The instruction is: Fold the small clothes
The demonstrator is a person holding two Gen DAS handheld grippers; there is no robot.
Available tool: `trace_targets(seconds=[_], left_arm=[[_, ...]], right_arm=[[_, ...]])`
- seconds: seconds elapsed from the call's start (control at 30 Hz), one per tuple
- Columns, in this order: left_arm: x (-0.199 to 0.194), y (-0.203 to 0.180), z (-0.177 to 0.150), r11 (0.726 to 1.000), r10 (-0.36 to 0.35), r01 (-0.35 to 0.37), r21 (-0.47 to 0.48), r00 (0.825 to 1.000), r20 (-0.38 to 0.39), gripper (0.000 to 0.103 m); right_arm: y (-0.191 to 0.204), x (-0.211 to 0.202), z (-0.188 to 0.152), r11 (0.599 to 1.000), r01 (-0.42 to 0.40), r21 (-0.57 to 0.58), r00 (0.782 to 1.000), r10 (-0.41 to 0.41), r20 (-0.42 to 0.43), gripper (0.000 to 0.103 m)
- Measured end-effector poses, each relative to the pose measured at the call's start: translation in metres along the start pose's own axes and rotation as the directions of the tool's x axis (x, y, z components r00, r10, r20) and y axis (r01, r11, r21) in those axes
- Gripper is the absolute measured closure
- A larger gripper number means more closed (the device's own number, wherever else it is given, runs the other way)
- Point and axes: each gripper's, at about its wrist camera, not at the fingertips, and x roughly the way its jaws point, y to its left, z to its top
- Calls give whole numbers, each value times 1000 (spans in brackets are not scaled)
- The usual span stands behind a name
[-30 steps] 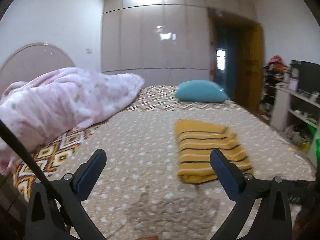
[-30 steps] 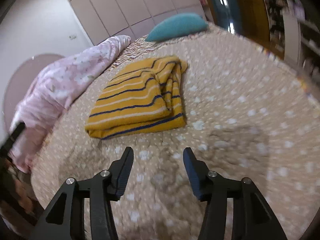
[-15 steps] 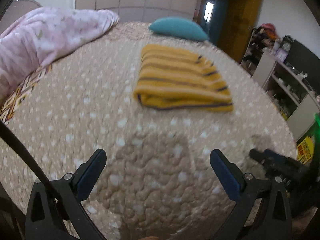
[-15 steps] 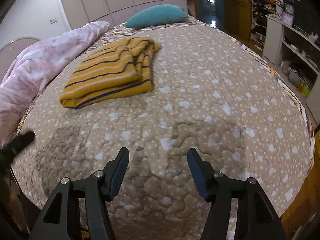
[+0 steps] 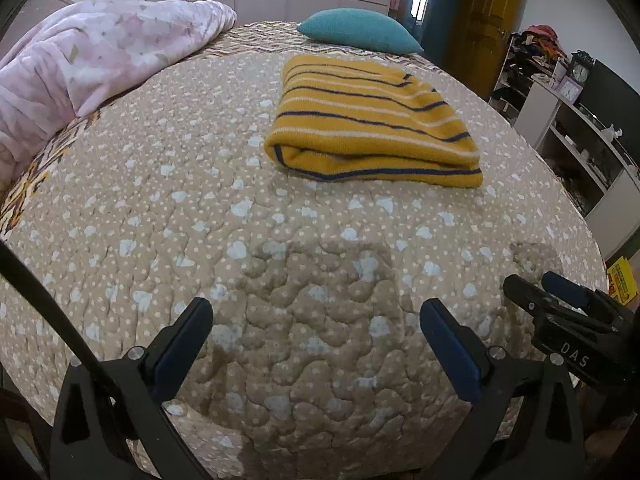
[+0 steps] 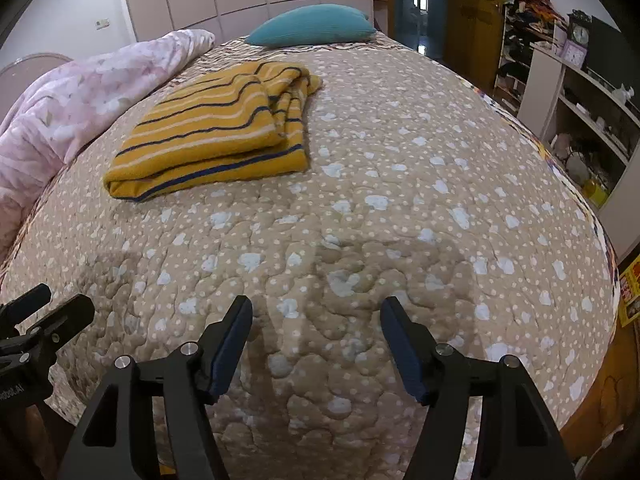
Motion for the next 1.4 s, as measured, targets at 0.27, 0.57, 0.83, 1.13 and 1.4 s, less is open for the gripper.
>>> trace_targets(seconds=[0.27,0.57,0.83,1.13,1.4], left_arm=[[5,-1,-3,1000,4,-4,5,1000,-27,0],[8,-2,-4,1000,11,-11,5,999,-36,0],[11,0,-6,1000,22,-22,0,999,-48,0],[12,1,-6,999,35,-35,-1,998,-48,0],[14,1,-6,999,47,-46,8,998,-51,0]], right_arm=[[-2,2,1,1000,3,6,1000,-3,-2,31],[-2,6,6,1000,13,-7,1000,-13,1,30],[2,11,16,1000,23,-13,1000,-23,-5,30],[6,9,13,1000,17,-23,1000,-17,-1,29],[11,8,15,999,12,-38,1000,-12,4,29]])
